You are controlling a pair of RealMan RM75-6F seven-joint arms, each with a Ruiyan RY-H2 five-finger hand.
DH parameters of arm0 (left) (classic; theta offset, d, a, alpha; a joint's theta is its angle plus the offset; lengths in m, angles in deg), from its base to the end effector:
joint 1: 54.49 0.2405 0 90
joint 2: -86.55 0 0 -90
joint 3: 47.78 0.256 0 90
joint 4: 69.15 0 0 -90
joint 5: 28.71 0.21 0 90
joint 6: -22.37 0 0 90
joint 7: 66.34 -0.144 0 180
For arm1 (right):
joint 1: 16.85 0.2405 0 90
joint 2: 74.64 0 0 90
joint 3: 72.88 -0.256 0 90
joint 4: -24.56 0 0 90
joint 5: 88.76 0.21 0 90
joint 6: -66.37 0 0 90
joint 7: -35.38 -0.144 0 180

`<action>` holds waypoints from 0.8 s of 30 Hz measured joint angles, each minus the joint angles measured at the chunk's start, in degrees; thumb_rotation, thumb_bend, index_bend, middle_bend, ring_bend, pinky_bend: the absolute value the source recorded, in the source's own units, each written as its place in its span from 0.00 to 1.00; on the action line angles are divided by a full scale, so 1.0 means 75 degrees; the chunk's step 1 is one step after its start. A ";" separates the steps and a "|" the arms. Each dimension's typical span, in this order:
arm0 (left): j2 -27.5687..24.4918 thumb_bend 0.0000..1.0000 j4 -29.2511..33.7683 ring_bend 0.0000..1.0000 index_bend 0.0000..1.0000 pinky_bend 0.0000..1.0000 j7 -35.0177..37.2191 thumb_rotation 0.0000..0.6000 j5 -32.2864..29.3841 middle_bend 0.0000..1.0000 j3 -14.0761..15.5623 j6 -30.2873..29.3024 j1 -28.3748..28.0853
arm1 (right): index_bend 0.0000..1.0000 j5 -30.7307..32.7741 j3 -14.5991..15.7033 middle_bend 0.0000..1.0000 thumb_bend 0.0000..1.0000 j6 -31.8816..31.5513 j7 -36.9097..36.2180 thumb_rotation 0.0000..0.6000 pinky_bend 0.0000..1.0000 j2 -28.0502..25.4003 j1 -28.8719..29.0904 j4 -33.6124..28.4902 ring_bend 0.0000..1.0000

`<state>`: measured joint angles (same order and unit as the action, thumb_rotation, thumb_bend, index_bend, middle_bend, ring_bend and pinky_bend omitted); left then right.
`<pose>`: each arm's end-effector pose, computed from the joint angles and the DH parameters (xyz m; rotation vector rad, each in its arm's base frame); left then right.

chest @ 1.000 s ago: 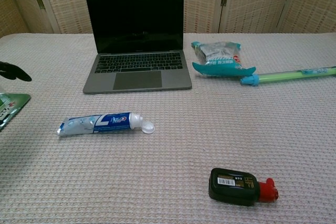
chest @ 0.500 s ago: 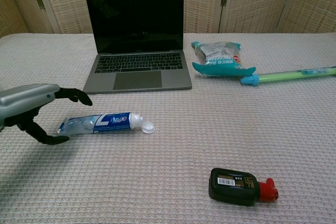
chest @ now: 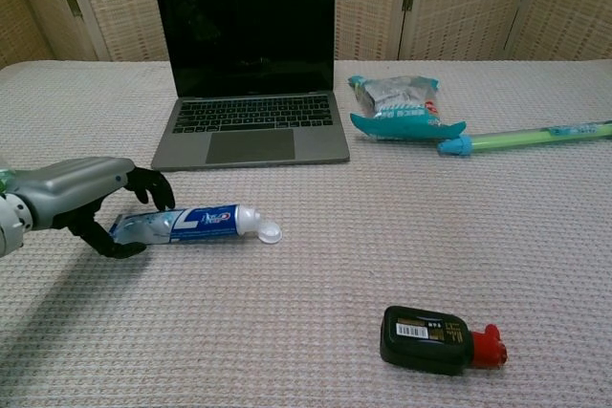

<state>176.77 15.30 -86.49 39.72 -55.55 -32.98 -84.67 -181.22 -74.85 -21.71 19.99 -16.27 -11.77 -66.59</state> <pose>-0.2079 0.2920 -0.0295 -1.8267 -1.0653 -0.8098 -0.3043 -0.1787 0.1908 1.4193 -0.9500 1.0979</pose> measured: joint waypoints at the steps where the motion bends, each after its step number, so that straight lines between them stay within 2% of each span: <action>1: 0.0049 0.38 -0.0068 0.32 0.37 0.25 0.0006 1.00 -0.0077 0.37 -0.0012 -0.0002 -0.0016 | 0.00 -0.0002 -0.0001 0.00 0.11 -0.0002 -0.0009 1.00 0.00 0.0001 0.0001 0.0004 0.00; 14: 0.0389 0.42 -0.0514 0.39 0.44 0.28 0.0280 1.00 -0.0407 0.43 -0.0049 -0.0031 -0.0143 | 0.00 0.0026 0.0002 0.00 0.11 0.0017 -0.0051 1.00 0.00 0.0015 -0.0012 0.0042 0.00; 17: 0.0453 0.47 -0.0600 0.43 0.48 0.30 0.0380 1.00 -0.0401 0.47 -0.0059 -0.0090 -0.0151 | 0.00 0.0029 0.0000 0.00 0.11 0.0029 -0.0033 1.00 0.00 0.0011 -0.0007 0.0025 0.00; 20: 0.0525 0.58 -0.0709 0.52 0.57 0.35 0.0560 1.00 -0.0356 0.57 -0.0083 -0.0179 -0.0141 | 0.00 0.0023 -0.0005 0.00 0.11 0.0019 -0.0021 1.00 0.00 0.0011 -0.0007 0.0014 0.00; 24: 0.0608 0.67 -0.0928 0.64 0.72 0.53 0.1009 1.00 -0.0176 0.70 -0.0102 -0.0278 -0.0119 | 0.00 0.0014 -0.0005 0.00 0.10 0.0010 0.0008 1.00 0.00 -0.0007 -0.0011 -0.0024 0.00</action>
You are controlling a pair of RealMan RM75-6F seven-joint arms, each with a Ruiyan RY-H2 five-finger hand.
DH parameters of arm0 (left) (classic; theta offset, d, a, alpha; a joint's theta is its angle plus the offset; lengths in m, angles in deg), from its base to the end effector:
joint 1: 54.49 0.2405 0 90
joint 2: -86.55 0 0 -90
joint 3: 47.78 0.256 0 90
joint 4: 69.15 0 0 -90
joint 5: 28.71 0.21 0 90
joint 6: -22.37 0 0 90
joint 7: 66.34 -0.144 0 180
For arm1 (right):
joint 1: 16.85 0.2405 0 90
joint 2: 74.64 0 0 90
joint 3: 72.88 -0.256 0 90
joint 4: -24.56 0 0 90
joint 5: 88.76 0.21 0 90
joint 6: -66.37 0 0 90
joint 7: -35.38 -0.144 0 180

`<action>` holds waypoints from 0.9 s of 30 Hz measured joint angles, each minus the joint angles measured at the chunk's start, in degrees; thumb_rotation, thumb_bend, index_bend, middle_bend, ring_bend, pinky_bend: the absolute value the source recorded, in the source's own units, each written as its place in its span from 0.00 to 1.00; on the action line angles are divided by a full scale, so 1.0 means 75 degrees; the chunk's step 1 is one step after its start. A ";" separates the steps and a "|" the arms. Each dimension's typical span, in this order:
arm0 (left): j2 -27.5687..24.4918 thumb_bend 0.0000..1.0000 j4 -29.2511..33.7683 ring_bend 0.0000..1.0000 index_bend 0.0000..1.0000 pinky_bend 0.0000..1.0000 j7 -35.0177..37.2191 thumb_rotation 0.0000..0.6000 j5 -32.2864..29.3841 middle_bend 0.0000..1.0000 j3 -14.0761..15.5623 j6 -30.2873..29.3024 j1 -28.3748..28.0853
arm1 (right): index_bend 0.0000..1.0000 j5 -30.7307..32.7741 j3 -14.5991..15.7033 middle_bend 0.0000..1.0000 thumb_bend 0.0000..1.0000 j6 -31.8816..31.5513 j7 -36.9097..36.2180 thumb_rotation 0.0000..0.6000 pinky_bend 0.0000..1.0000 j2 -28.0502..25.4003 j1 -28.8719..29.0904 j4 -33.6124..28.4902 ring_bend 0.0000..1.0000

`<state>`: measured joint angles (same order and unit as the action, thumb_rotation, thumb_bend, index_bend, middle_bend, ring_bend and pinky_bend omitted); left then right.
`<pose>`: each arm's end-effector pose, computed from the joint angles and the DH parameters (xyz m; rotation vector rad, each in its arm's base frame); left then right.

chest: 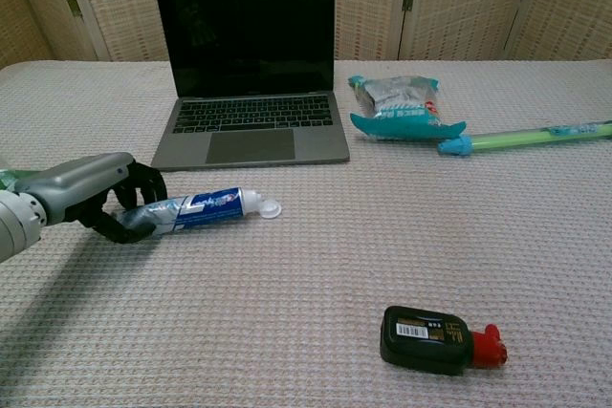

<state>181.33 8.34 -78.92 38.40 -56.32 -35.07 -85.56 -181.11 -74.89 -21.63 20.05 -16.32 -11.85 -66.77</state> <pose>-0.2153 0.3057 -0.0398 -1.7040 -1.1577 -0.8850 -0.3043 -0.1784 0.1908 1.4165 -0.9527 1.0966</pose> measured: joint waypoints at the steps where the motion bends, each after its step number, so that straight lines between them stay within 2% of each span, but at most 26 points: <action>1: 0.0014 0.68 -0.0060 0.66 0.74 0.56 0.0145 1.00 0.0063 0.72 0.0000 -0.0013 0.0004 | 0.00 -0.0010 0.0001 0.00 0.11 -0.0003 0.0002 1.00 0.00 -0.0007 0.0001 -0.0014 0.00; 6: 0.0074 0.72 -0.0463 0.75 0.83 0.71 0.1257 1.00 0.0655 0.82 0.0066 -0.0119 0.0015 | 0.00 -0.0168 0.0036 0.00 0.11 -0.0019 -0.0129 1.00 0.00 -0.0066 0.0024 -0.0101 0.00; 11: 0.0075 0.74 -0.0784 0.76 0.85 0.74 0.2785 1.00 0.1582 0.84 0.0215 -0.0498 0.0027 | 0.00 -0.0471 0.0046 0.00 0.11 -0.0095 -0.0369 1.00 0.00 -0.0185 0.0118 -0.0222 0.00; 15: -0.0066 0.75 -0.0725 0.77 0.85 0.74 0.3876 1.00 0.2403 0.84 0.0324 -0.0990 0.0004 | 0.00 -0.0806 -0.0001 0.00 0.11 -0.0042 -0.0398 1.00 0.00 -0.0267 0.0368 -0.0443 0.00; 20: -0.0428 0.75 0.0099 0.77 0.85 0.74 0.4456 1.00 0.2954 0.84 0.0406 -0.1328 -0.0093 | 0.00 -0.1291 -0.0106 0.00 0.11 0.0299 -0.0325 1.00 0.00 -0.0254 0.0930 -0.0767 0.00; 27: -0.0971 0.76 0.1620 0.77 0.85 0.74 0.4626 1.00 0.3271 0.85 0.0459 -0.1390 -0.0284 | 0.00 -0.1698 -0.0364 0.00 0.11 0.1178 0.0064 1.00 0.00 0.0196 0.1935 -0.1269 0.00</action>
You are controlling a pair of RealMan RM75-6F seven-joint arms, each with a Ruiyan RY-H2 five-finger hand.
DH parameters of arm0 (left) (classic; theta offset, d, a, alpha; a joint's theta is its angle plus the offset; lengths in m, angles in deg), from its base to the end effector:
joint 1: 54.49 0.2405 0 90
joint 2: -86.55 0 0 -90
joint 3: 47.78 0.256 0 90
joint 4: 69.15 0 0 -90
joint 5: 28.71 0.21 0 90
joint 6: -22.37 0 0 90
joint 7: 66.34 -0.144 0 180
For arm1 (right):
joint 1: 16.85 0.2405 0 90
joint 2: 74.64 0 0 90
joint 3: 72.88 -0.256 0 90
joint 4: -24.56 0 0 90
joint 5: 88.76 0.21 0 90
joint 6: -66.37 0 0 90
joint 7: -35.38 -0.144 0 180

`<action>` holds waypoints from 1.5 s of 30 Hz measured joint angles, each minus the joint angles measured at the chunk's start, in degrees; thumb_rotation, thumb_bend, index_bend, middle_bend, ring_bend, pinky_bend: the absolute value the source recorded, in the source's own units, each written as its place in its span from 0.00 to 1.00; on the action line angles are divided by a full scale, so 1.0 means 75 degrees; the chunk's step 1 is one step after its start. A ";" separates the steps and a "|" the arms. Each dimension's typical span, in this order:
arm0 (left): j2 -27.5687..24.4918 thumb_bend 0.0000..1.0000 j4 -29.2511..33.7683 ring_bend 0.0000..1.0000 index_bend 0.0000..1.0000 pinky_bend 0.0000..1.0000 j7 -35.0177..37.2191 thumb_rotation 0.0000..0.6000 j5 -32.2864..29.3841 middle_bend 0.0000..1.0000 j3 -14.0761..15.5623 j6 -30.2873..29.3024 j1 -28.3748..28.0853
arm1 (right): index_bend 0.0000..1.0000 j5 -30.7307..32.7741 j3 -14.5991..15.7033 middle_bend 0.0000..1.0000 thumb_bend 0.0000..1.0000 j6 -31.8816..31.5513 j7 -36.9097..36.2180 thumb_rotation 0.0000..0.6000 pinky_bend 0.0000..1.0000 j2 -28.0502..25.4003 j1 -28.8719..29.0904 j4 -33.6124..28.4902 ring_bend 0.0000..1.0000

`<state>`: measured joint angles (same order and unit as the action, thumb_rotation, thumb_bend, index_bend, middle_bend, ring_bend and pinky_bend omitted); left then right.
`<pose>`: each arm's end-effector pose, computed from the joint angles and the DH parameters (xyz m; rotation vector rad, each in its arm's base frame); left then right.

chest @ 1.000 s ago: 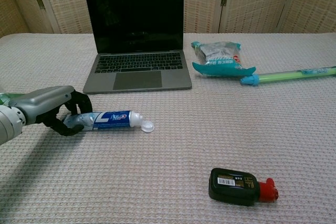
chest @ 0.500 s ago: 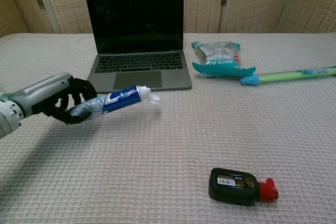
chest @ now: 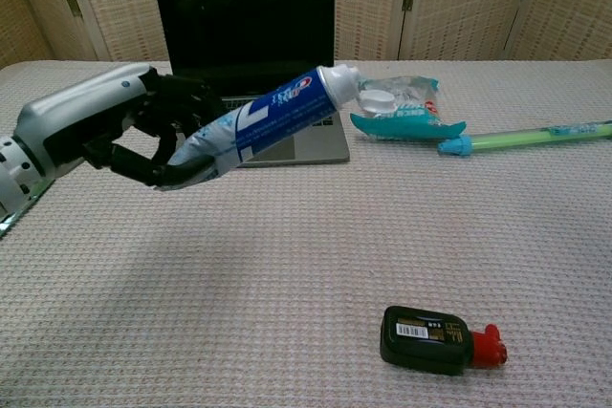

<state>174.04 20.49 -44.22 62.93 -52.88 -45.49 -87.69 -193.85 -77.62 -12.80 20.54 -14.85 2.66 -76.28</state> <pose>-0.1358 0.2757 0.0005 -1.7931 -1.3781 -1.5834 -0.1925 -0.2324 0.1439 1.8131 -0.8886 1.4144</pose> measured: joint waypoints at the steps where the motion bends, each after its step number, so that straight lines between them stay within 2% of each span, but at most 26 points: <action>1: -0.0094 0.76 0.0240 0.77 0.85 0.74 0.0029 1.00 0.0005 0.85 0.0000 0.0033 -0.0036 | 0.00 -0.0019 -0.0034 0.00 0.11 0.0088 0.0073 1.00 0.00 0.0096 0.0103 -0.0025 0.00; 9: -0.0608 0.77 0.1300 0.77 0.85 0.74 0.0280 1.00 -0.0078 0.85 -0.0021 0.0278 -0.0230 | 0.00 -0.0101 -0.0276 0.00 0.11 0.0529 0.0395 1.00 0.00 0.0828 0.0823 -0.0113 0.00; 21: -0.0701 0.79 0.1585 0.77 0.86 0.74 0.0183 1.00 -0.0189 0.85 -0.0037 0.0453 -0.0389 | 0.00 0.0242 -0.0566 0.00 0.11 0.1133 0.0619 1.00 0.00 0.1509 0.1653 -0.0108 0.00; 31: -0.0700 0.79 0.1539 0.78 0.86 0.74 -0.0264 1.00 -0.0283 0.86 0.0027 0.0588 -0.0454 | 0.00 0.0640 -0.0777 0.00 0.11 0.1467 0.0960 1.00 0.00 0.1577 0.2093 -0.0336 0.00; 45: -0.0608 0.79 0.1186 0.80 0.88 0.74 -0.1064 1.00 -0.0350 0.89 0.0222 0.0594 -0.0384 | 0.00 0.1110 -0.0946 0.00 0.11 0.1674 0.1054 1.00 0.00 0.1303 0.2405 -0.0661 0.00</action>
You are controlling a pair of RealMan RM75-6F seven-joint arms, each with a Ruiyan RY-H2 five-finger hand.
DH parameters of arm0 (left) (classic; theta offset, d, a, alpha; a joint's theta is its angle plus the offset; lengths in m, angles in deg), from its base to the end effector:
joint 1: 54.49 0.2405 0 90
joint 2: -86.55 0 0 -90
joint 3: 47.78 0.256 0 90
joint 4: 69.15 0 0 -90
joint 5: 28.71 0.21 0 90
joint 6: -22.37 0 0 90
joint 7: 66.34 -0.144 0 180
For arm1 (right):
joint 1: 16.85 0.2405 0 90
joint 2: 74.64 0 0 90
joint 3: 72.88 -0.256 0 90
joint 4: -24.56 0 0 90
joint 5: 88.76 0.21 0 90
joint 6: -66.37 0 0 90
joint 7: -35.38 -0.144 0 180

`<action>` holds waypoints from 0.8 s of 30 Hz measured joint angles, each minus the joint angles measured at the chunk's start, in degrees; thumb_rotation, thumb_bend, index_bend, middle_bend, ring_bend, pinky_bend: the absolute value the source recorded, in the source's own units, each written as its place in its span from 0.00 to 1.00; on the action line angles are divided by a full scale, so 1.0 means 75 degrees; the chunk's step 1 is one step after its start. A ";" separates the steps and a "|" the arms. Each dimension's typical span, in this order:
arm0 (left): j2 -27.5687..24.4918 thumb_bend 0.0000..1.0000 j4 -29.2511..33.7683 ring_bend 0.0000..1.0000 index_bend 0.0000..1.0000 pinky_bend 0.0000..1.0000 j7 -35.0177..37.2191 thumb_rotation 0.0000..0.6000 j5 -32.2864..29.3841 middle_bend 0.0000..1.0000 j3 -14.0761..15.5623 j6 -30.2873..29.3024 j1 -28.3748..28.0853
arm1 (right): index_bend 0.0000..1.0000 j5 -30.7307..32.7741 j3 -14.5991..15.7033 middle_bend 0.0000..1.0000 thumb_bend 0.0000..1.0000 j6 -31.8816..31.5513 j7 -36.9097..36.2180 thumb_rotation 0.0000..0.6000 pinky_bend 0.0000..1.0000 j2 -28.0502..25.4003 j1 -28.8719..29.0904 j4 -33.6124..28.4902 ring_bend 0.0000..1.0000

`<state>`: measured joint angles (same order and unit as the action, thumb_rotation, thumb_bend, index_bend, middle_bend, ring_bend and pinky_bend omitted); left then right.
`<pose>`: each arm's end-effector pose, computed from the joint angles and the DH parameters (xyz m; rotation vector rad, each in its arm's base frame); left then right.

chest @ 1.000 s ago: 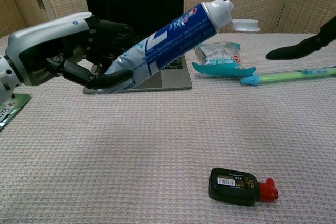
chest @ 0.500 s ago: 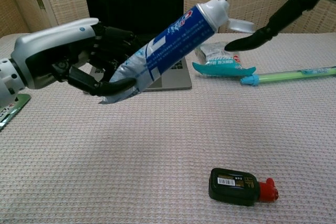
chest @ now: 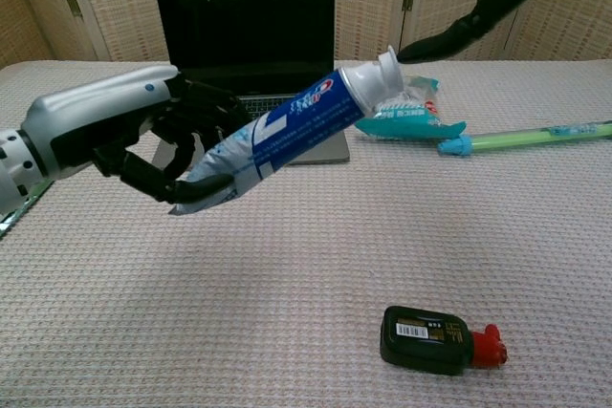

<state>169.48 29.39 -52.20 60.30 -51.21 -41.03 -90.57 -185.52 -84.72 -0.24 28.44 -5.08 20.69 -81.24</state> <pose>-0.1154 0.2632 0.0057 -1.9391 -1.3461 -1.4715 -0.0762 -0.2860 0.0926 1.9893 -0.8150 1.5933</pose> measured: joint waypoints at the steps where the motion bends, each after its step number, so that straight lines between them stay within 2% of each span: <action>1: 0.0020 0.79 -0.0021 0.80 0.88 0.74 -0.0030 1.00 -0.0002 0.89 0.0008 -0.0016 0.0011 | 0.00 0.0004 -0.0001 0.00 0.11 0.0014 -0.0041 1.00 0.00 -0.0006 0.0018 -0.0010 0.00; 7: 0.0071 0.80 -0.0123 0.80 0.88 0.74 0.0115 1.00 0.0038 0.89 0.0015 -0.0251 0.0114 | 0.00 -0.0051 0.0151 0.00 0.11 0.0211 -0.0480 0.99 0.00 -0.0410 0.0093 -0.0225 0.00; 8: 0.0085 0.80 -0.0163 0.80 0.88 0.74 0.0171 1.00 0.0063 0.89 0.0015 -0.0322 0.0142 | 0.00 -0.0064 0.0190 0.00 0.10 0.0258 -0.0580 0.95 0.00 -0.0519 0.0101 -0.0281 0.00; 11: 0.0127 0.80 -0.0276 0.80 0.88 0.74 0.0270 1.00 0.0130 0.89 0.0024 -0.0460 0.0205 | 0.00 -0.0106 0.0338 0.00 0.11 0.0422 -0.0972 0.70 0.00 -0.0900 0.0124 -0.0490 0.00; 13: 0.0153 0.80 -0.0322 0.80 0.88 0.74 0.0273 1.00 0.0165 0.89 0.0027 -0.0514 0.0228 | 0.00 -0.0111 0.0454 0.00 0.11 0.0577 -0.1237 0.61 0.00 -0.1151 0.0147 -0.0635 0.00; 17: 0.0193 0.80 -0.0321 0.80 0.88 0.74 0.0273 1.00 0.0181 0.89 -0.0009 -0.0576 0.0240 | 0.00 -0.0085 0.0598 0.00 0.10 0.0752 -0.1516 0.58 0.00 -0.1265 0.0207 -0.0744 0.00; 24: 0.0261 0.80 -0.0226 0.80 0.88 0.74 0.0326 1.00 0.0167 0.89 -0.0114 -0.0707 0.0257 | 0.00 -0.0059 0.0693 0.00 0.10 0.0814 -0.1830 0.57 0.00 -0.0923 0.0314 -0.0633 0.00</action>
<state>171.44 27.69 -49.76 61.55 -52.06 -46.34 -88.64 -185.97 -79.52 5.87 14.71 -11.99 23.05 -85.99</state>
